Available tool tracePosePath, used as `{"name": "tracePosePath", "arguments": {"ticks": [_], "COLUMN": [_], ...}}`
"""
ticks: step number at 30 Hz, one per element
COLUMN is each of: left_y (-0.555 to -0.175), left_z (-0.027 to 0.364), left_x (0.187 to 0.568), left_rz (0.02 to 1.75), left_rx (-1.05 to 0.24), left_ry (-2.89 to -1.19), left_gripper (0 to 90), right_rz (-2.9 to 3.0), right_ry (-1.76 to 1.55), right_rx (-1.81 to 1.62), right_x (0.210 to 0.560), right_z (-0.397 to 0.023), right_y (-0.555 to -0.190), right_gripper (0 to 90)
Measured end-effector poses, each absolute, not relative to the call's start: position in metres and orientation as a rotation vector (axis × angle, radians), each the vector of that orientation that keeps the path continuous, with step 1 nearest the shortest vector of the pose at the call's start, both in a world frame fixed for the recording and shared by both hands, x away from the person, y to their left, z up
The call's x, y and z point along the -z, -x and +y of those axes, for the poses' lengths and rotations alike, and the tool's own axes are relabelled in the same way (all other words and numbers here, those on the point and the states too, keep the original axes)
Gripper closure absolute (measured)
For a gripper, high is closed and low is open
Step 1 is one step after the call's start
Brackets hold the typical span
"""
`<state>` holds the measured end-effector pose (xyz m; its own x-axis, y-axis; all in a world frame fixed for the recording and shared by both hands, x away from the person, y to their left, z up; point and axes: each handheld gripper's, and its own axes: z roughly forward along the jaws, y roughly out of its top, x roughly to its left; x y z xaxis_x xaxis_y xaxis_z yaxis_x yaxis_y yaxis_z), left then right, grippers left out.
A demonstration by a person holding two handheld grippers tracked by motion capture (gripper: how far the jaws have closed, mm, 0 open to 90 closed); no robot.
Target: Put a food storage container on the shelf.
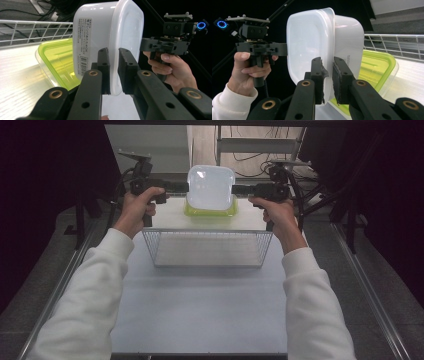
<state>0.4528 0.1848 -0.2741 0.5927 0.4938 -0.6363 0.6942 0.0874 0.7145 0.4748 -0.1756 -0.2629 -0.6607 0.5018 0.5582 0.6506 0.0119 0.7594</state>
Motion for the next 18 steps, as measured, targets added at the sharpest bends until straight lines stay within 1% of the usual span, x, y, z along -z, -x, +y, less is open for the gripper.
{"name": "tracePosePath", "arguments": {"ticks": [10, 18], "left_y": [-0.4491, -0.4542], "left_z": [0.1768, 0.1780], "left_x": [0.2774, 0.2787], "left_rz": [1.047, 1.074], "left_rx": [0.200, 0.230], "left_ry": [-1.583, -1.560], "left_gripper": [80.4, 80.2], "right_rz": [-2.146, -2.097], "right_ry": [1.266, 1.280], "right_rx": [1.710, 1.714], "right_x": [0.2620, 0.2637], "right_z": [-0.1799, -0.1808], "right_y": [-0.4721, -0.4775], "right_gripper": [78.7, 78.6]}}
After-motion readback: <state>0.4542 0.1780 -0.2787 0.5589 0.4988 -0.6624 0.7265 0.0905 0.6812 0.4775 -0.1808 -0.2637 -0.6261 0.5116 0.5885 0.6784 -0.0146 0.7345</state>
